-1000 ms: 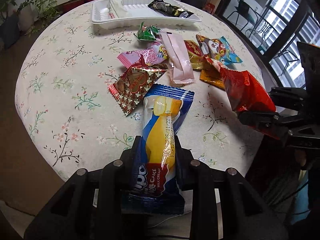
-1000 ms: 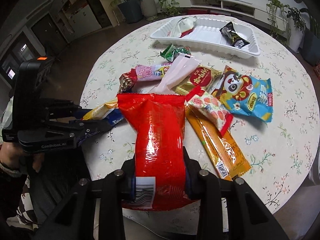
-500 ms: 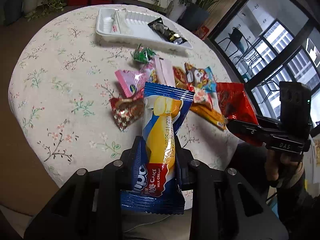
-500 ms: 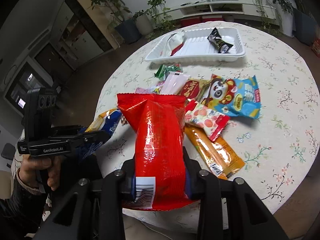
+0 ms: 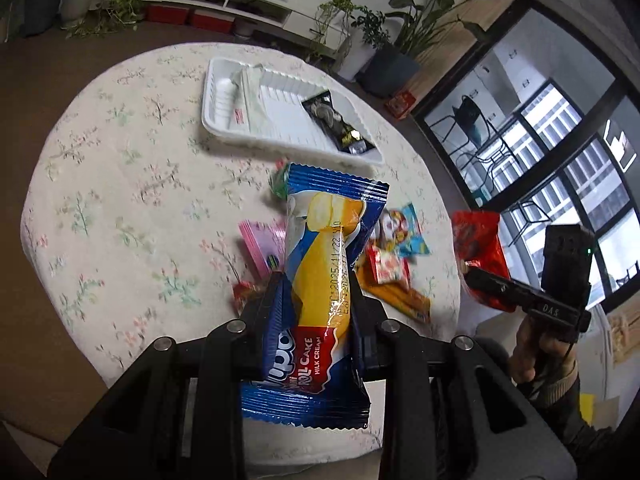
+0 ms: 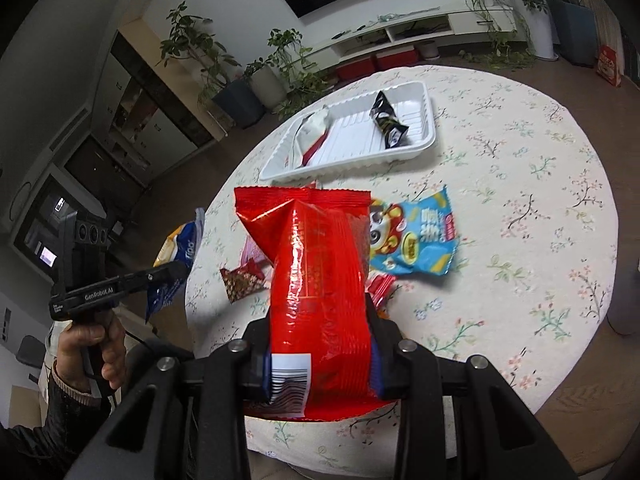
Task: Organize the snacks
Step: 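Carry both packets into the white tray and open both tools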
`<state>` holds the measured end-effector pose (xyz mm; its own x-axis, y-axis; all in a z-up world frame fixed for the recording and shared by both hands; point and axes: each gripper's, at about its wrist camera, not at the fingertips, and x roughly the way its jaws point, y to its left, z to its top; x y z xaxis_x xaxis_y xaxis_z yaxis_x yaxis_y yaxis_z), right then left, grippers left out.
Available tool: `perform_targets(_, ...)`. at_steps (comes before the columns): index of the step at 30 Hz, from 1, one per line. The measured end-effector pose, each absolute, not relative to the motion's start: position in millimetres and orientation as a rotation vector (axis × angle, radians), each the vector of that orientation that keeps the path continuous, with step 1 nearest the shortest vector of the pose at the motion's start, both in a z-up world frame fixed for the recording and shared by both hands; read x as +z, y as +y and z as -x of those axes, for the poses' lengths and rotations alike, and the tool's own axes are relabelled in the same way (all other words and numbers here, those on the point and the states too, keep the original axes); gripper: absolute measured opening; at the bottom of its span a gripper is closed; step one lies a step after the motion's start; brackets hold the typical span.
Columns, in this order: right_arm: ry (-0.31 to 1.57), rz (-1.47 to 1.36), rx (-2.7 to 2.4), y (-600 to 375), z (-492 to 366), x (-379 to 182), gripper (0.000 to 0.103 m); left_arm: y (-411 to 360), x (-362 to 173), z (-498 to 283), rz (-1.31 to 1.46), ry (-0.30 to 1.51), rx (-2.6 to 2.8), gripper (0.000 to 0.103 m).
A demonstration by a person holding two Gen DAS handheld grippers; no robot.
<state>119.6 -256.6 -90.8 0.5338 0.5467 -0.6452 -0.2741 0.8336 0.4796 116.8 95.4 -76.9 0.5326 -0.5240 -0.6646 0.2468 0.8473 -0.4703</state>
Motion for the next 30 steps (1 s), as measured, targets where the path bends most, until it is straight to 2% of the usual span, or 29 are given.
perform_targets(12, 0.819, -0.331, 0.479, -273, -159, -58, 0.037, 110, -23, -183, 0.336, 0.819, -0.440, 0.026)
perform_targets(20, 0.751, -0.318, 0.417, -289, -223, -19, 0.037, 98, 2, -250, 0.313, 0.804, -0.412, 0.026)
perform_targets(24, 0.769, -0.319, 0.423, -269, -270, -15, 0.037, 73, 1, -291, 0.277, 0.807, -0.392, 0.026)
perform_targets(30, 0.833, -0.293, 0.427, -217, -330, -35, 0.037, 34, -32, -349, 0.225, 0.864, -0.352, 0.026)
